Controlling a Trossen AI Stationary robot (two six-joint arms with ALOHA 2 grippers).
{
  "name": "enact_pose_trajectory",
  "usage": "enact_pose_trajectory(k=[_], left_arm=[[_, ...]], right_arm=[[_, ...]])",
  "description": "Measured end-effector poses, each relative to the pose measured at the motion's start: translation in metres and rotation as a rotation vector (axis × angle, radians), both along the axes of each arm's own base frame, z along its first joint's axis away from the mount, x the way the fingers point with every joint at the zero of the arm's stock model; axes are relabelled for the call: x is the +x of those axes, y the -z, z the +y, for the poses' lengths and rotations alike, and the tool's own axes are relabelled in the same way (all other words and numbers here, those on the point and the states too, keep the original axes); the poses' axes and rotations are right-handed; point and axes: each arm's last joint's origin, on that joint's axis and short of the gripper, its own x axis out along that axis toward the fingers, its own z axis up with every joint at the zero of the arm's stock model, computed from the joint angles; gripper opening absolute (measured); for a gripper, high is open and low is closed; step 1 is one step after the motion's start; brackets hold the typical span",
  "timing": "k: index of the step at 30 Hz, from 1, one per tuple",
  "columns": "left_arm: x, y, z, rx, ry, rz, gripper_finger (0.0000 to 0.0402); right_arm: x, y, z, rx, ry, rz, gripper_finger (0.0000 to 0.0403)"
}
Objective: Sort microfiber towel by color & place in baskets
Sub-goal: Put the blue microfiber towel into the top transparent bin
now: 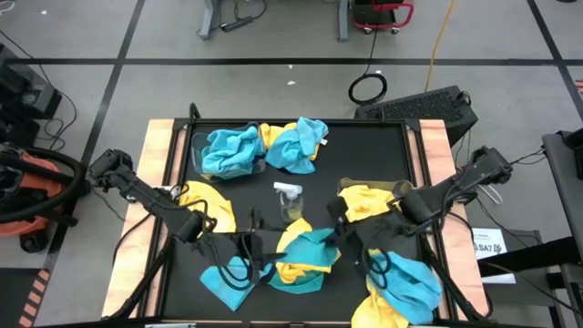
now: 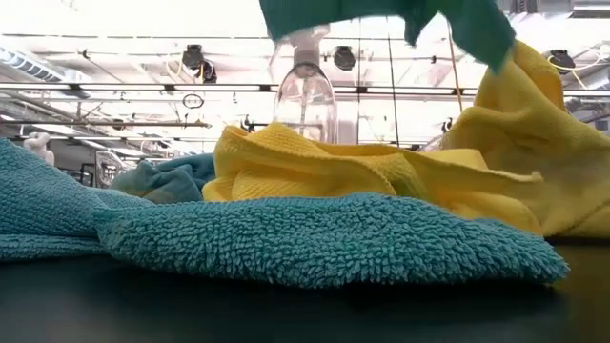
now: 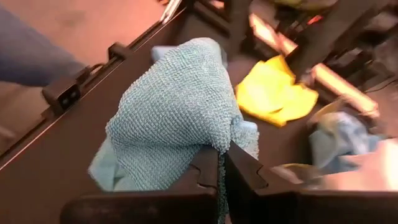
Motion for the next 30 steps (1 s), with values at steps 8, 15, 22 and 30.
enact_pose_trajectory(k=[8, 15, 22, 30], left_arm=[[0.022, -0.014, 0.029, -0.085, 0.053, -0.114, 0.0283], [0.034, -0.024, 0.047, -0.161, 0.15, -0.2, 0.0283], [0.039, -0.029, 0.059, -0.216, 0.312, -0.236, 0.0283], [0.043, -0.036, 0.071, -0.213, 0.351, -0.309, 0.0283]], right_arm=[[-0.006, -0.032, -0.005, -0.054, -0.028, -0.114, 0.0], [-0.007, -0.045, -0.005, -0.107, -0.078, -0.169, 0.0], [-0.007, -0.052, -0.005, -0.149, -0.111, -0.203, 0.0], [-0.004, -0.056, -0.008, -0.181, -0.122, -0.255, 0.0]])
